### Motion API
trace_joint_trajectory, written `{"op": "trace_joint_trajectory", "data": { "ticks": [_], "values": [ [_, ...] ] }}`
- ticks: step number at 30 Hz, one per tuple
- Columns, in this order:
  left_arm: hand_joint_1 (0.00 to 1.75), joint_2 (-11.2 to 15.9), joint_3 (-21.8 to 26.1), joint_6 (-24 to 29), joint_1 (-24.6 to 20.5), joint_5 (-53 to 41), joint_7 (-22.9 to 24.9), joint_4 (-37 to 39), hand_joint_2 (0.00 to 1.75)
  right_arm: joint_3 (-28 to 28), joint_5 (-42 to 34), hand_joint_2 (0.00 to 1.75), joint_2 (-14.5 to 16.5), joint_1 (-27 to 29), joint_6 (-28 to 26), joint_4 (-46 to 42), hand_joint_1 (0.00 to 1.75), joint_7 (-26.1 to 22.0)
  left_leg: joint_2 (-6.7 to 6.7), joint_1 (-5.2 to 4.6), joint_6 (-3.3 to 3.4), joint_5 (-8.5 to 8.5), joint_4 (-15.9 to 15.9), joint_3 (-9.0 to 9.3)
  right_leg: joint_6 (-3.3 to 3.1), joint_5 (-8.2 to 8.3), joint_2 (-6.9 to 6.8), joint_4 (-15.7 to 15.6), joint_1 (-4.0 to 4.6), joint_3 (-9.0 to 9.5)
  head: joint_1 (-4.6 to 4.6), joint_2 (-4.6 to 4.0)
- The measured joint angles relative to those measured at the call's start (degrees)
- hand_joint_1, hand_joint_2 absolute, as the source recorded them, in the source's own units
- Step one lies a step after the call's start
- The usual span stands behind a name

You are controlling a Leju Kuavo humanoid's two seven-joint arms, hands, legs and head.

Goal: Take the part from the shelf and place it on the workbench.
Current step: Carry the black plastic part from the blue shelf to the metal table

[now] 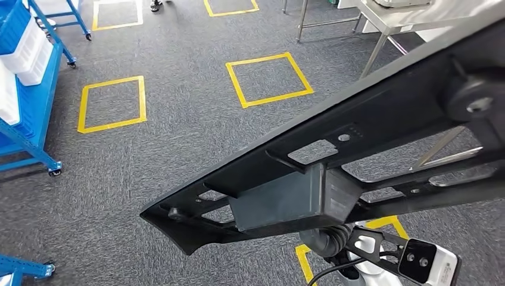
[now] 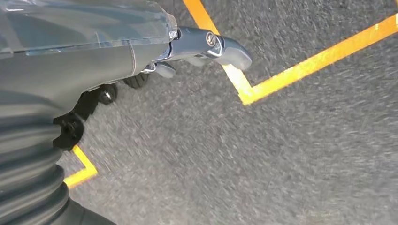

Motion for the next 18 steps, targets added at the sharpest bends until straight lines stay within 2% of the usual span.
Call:
{"op": "trace_joint_trajectory", "data": {
  "ticks": [1, 3, 4, 5, 6, 7, 8, 9, 11, 12, 14, 15, 16, 18],
  "values": [
    [0.00, 0.0, 0.1, 0.0, 0.0, 0.0, 0.0, 0.0, 1.75, -0.1, -0.3, 1.75, 0.0, 0.0, 0.2, 0.1, 1.75, -0.1, 0.70, 0.02, 0.45, 0.17, -0.3, 0.12, 0.24, -1.04, -1.45, 1.6, 0.07, -0.75, 0.00, 0.00],
    [0.00, 0.0, 0.2, 0.0, 0.1, 0.0, 0.0, 0.0, 1.75, -0.2, -0.9, 1.75, 0.0, 0.1, 0.6, 0.4, 1.75, -0.2, 2.13, -0.18, 1.02, 0.27, -0.6, 0.21, 0.63, -4.44, -4.79, 7.9, 0.08, -3.76, 0.01, 0.00],
    [0.00, 0.0, 0.3, 0.0, 0.3, 0.0, 0.0, 0.0, 1.75, -0.3, -1.1, 1.75, 0.0, 0.2, 0.7, 0.6, 1.75, -0.3, 2.90, -0.30, 1.20, 0.22, -0.6, 0.18, 0.81, -5.91, -5.47, 11.4, -0.05, -5.51, 0.00, 0.00],
    [0.00, 0.0, 0.4, 0.0, 0.4, 0.0, 0.0, 0.0, 1.75, -0.3, -1.3, 1.75, 0.0, 0.4, 0.7, 0.7, 1.75, -0.3, 3.67, -0.39, 1.24, 0.17, -0.6, 0.17, 0.95, -6.60, -5.79, 13.9, -0.19, -6.72, 0.00, 0.00],
    [0.00, 0.0, 0.5, 0.0, 0.5, 0.0, 0.0, 0.0, 1.75, -0.3, -1.3, 1.75, 0.0, 0.6, 0.7, 0.9, 1.75, -0.4, 4.43, -0.43, 1.24, 0.11, -0.6, 0.17, 1.04, -6.21, -5.99, 14.3, -0.30, -6.93, 0.00, 0.00],
    [0.00, 0.0, 0.6, 0.0, 0.5, 0.0, 0.0, 0.0, 1.75, -0.4, -1.3, 1.75, 0.0, 0.7, 0.7, 1.0, 1.75, -0.5, 5.14, -0.45, 1.18, 0.04, -0.6, 0.22, 1.08, -4.90, -6.28, 12.7, -0.37, -6.03, 0.00, 0.00],
    [0.00, 0.0, 0.6, 0.0, 0.5, 0.0, 0.0, 0.0, 1.75, -0.4, -1.3, 1.75, 0.0, 0.8, 0.7, 1.1, 1.75, -0.6, 5.77, -0.46, 1.07, -0.05, -0.6, 0.33, 1.02, -3.06, -6.96, 9.2, -0.38, -4.13, 0.00, 0.00],
    [0.00, 0.0, 0.7, 0.0, 0.5, 0.0, 0.0, 0.0, 1.75, -0.4, -1.1, 1.75, 0.0, 0.9, 0.7, 1.2, 1.75, -0.7, 6.35, -0.52, 0.88, -0.18, -0.6, 0.49, 0.86, -1.60, -8.35, 5.1, -0.22, -1.91, 0.01, 0.00],
    [0.00, 0.0, 0.8, 0.0, 0.5, 0.0, 0.0, 0.0, 1.75, -0.5, -0.7, 1.75, 0.1, 1.0, 0.7, 1.2, 1.75, -0.9, 7.32, -0.76, 0.33, -0.49, -0.5, 0.77, 0.21, -0.18, -10.22, -0.3, 0.32, 0.95, 0.01, 0.00],
    [0.00, 0.0, 0.8, 0.0, 0.5, 0.0, 0.0, 0.0, 1.75, -0.7, -0.5, 1.75, 0.2, 1.2, 0.7, 1.2, 1.75, -0.9, 7.85, -0.87, 0.02, -0.61, -0.5, 0.89, -0.12, -0.23, -10.41, -1.2, 0.60, 1.28, 0.01, 0.00],
    [0.00, -0.1, 0.9, 0.1, 0.4, 0.0, 0.0, 0.0, 1.75, -1.1, -0.4, 1.75, 0.3, 1.6, 0.8, 1.2, 1.75, -1.0, 8.83, -0.88, -0.58, -0.86, -0.5, 1.12, -0.78, 0.05, -9.04, -1.5, 0.64, 1.25, 0.00, 0.00],
    [0.00, -0.1, 1.0, 0.1, 0.4, 0.0, 0.1, 0.0, 1.75, -1.3, -0.4, 1.75, 0.4, 1.7, 0.8, 1.2, 1.75, -1.0, 8.31, -0.75, -0.88, -1.30, -0.1, 1.13, -1.11, 0.22, -8.40, -1.8, 0.52, 1.38, 0.00, 0.00],
    [0.00, -0.1, 1.0, 0.1, 0.4, 0.0, 0.1, 0.0, 1.75, -1.5, -0.5, 1.75, 0.5, 1.8, 0.9, 1.2, 1.75, -1.0, 7.20, -0.60, -1.14, -2.25, 1.1, 0.71, -1.47, 0.43, -7.81, -2.1, 0.36, 1.53, -0.01, 0.00],
    [0.00, -0.1, 1.0, 0.3, 0.6, 0.0, 0.3, 0.0, 1.75, -1.7, -0.5, 1.75, 1.0, 1.9, 1.3, 1.4, 1.75, -1.0, 4.14, -0.35, -1.54, -5.52, 7.0, -1.83, -1.93, 0.62, -6.57, -2.3, 0.23, 1.69, -0.01, 0.00]
  ]
}}
